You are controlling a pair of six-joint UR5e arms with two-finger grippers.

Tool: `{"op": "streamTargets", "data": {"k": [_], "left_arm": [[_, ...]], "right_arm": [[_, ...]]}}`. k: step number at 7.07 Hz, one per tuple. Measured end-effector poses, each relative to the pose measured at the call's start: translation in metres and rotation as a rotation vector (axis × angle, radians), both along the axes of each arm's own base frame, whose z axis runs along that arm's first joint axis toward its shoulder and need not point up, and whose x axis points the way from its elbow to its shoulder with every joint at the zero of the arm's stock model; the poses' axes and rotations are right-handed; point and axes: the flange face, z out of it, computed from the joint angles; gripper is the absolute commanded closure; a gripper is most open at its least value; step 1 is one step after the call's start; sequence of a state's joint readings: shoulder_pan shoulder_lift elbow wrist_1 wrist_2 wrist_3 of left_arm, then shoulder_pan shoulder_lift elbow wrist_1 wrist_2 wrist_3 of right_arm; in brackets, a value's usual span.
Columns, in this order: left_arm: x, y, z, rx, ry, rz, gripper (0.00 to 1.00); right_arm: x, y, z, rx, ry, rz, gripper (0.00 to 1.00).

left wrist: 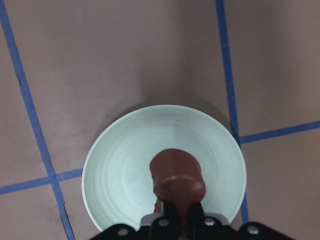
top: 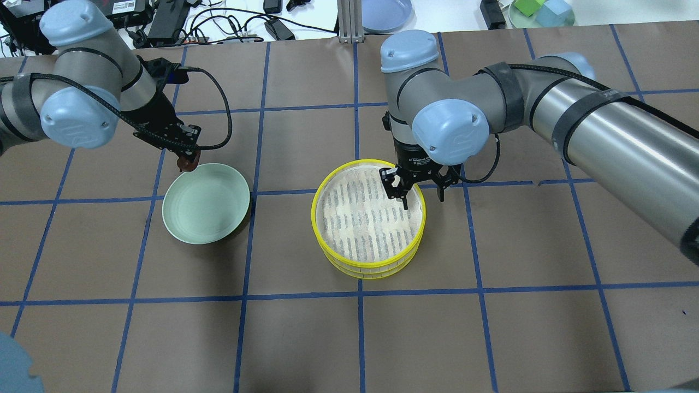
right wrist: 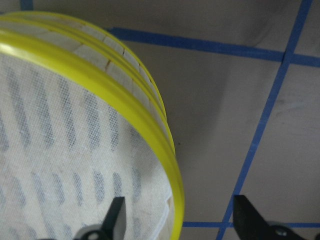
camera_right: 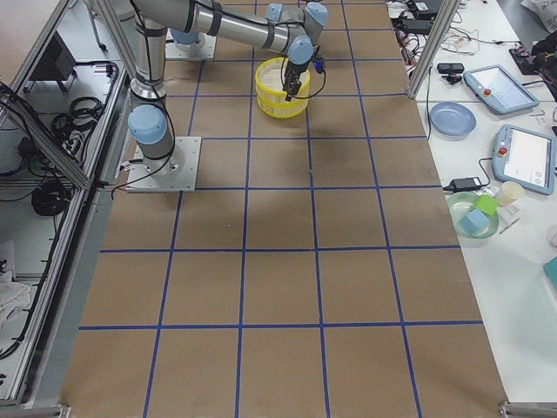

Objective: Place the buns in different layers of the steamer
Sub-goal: 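Lift the brown bun with the left gripper while the right releases and rises, then carry the brown bun over the steamer and lower it onto the top tier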

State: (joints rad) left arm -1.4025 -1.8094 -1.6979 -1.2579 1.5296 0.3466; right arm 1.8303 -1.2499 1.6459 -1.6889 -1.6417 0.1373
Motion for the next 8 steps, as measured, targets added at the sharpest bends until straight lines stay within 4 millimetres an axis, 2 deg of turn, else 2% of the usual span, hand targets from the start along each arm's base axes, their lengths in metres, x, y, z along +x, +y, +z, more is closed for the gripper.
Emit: {"op": "streamTargets", "data": {"k": [1,2,4,5,6,8], "left_arm": [[-0.022,0.009,0.026,-0.013,0.0,0.011,1.0],[-0.053,0.021,0.05,-0.035,0.001,0.041,1.0],[-0.142,0.052,0.082,-0.073,0.008,0.13,1.0],[-0.187,0.069,0.087,-0.077,0.017,0.173,1.0],[-0.222,0.081,0.086,-0.07,0.021,0.211,1.0],[-0.259,0.096,0.067,-0.027,0.009,0.284,1.0]], "right_arm": [[-0.005,0.001,0.037,-0.073,-0.02,-0.007,0.0],[-0.015,0.007,0.08,-0.151,-0.04,-0.022,0.0],[-0.031,0.023,0.158,-0.278,-0.071,-0.054,0.0],[-0.035,0.028,0.182,-0.319,-0.08,-0.061,0.0],[-0.037,0.031,0.195,-0.346,-0.087,-0.063,0.0],[-0.038,0.033,0.201,-0.359,-0.09,-0.064,0.0]]}}
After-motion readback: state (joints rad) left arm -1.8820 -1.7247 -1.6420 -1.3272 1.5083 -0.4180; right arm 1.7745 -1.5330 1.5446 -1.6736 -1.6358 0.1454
